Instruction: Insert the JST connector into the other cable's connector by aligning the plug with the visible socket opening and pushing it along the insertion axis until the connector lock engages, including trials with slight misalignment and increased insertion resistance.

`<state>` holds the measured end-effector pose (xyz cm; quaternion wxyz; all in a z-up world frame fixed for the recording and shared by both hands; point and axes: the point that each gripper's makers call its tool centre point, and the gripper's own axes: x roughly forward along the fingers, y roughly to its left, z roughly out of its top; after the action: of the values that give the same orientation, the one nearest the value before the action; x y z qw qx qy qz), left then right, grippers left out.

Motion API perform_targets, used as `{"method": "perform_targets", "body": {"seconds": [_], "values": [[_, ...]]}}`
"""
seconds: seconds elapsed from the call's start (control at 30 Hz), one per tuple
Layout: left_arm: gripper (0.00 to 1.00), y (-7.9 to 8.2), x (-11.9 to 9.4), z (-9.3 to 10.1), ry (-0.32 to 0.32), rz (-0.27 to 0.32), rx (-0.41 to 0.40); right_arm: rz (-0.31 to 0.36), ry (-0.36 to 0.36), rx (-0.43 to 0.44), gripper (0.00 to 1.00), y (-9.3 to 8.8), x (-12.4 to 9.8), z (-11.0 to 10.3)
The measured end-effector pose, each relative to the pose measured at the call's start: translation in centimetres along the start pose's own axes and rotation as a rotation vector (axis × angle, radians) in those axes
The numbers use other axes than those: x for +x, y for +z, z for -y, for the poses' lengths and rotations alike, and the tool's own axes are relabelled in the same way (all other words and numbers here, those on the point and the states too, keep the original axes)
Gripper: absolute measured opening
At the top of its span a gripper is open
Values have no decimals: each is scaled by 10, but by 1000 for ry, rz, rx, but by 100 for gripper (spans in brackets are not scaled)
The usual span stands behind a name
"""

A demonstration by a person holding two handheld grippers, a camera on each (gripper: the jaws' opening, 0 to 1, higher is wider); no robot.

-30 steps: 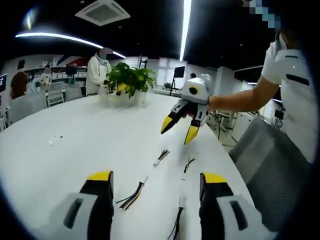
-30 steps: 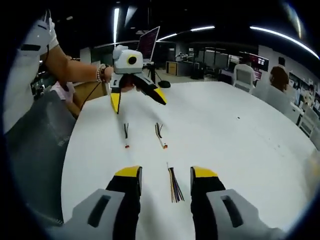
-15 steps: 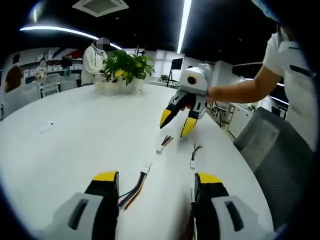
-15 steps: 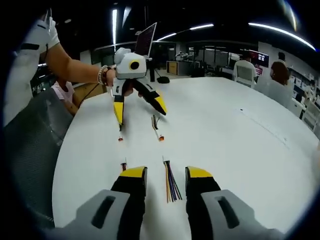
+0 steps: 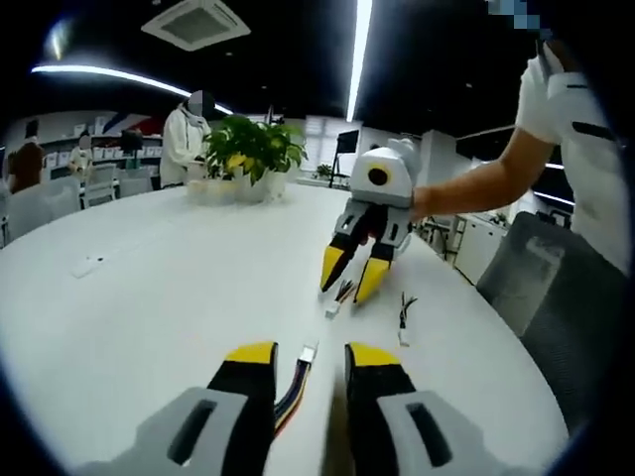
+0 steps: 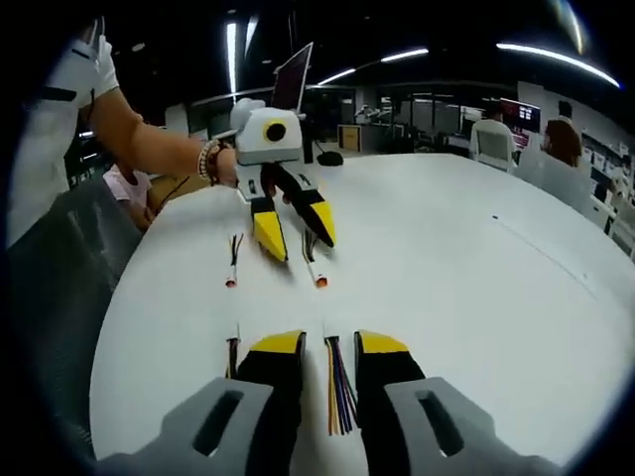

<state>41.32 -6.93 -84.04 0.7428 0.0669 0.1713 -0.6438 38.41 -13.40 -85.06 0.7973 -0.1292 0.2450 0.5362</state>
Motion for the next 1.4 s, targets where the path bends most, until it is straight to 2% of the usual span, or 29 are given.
{"method": "perform_targets", "body": {"seconds": [0.1, 0.17, 0.2, 0.43, 0.53, 0.8, 0.93, 0.97, 1.13, 1.4], "values": [[16, -7, 2, 2, -13, -24, 20, -5, 3, 2, 15, -2, 2, 0], [8, -11, 3, 2, -15, -36, 39, 8, 7, 7, 12, 0, 2, 0], [6, -14, 3, 1, -15, -48, 76, 6, 9, 2, 11, 0, 3, 0], [6, -11, 5, 1, -14, -25, 68, -5, 5, 3, 7, -2, 7, 2], [1, -11, 6, 2, -19, -22, 83, -6, 12, 4, 5, -3, 8, 1], [1, -10, 5, 4, -21, -16, 94, -24, 37, -26, 5, -1, 7, -3], [1, -4, 2, 14, -44, -4, 120, -12, 49, -56, 5, 9, 6, -5], [1, -5, 2, 7, -44, -8, 114, -10, 52, -66, 4, 12, 6, -5], [1, -4, 0, 7, -38, -5, 130, -4, 73, -104, 4, 20, 10, -11], [1, -8, 0, 12, -35, -32, 142, -19, 95, -146, 4, 23, 21, -18]]}}
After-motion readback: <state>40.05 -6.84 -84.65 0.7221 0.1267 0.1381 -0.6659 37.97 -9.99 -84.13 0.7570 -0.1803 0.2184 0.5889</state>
